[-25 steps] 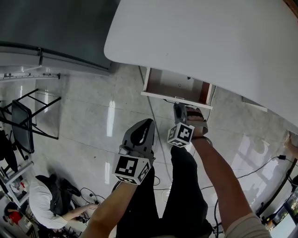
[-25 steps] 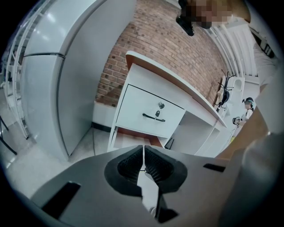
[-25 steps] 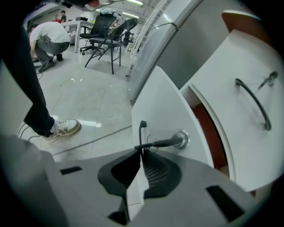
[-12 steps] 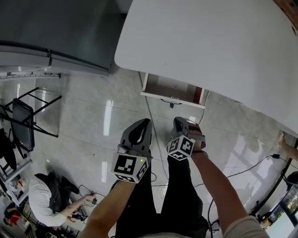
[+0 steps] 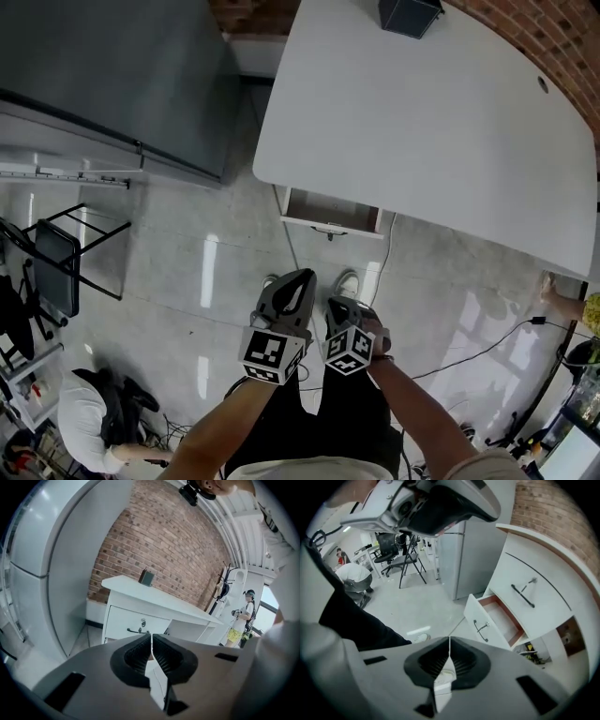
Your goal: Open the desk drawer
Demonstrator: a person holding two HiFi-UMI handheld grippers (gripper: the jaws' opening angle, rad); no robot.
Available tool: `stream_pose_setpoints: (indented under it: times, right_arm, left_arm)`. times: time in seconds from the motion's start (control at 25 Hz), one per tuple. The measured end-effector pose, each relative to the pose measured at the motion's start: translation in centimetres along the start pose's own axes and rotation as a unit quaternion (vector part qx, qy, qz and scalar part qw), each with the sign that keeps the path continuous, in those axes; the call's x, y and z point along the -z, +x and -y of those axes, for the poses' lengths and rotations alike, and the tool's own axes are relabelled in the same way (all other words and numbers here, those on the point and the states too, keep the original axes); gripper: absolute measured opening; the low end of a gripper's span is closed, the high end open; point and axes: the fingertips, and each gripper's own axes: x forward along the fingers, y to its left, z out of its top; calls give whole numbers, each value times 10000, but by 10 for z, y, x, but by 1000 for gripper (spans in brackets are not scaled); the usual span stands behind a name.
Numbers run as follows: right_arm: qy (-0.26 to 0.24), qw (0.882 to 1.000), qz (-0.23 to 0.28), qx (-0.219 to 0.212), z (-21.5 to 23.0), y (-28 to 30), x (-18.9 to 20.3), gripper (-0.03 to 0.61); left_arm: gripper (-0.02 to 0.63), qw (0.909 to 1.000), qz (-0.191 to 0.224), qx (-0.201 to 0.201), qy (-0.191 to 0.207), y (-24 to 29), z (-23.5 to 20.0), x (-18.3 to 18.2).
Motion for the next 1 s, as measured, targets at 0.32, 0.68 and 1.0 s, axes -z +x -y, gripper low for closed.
stream_pose_setpoints:
  times: [0.32,0.68,1.0]
  right_arm:
    - [570,9983,18,131,-26,-72,-47,18]
    - [2126,9737,699,436,-17,-163,-114,18]
    - [2729,9493,1522,330,17,-255,-116,18]
  left_arm:
    - [18,9988,-16,440,235,-48,16,-46]
    - [18,9904,34,1171,736,-85,72,-87]
    - [18,9807,411,1480,1210,-102,165,-137]
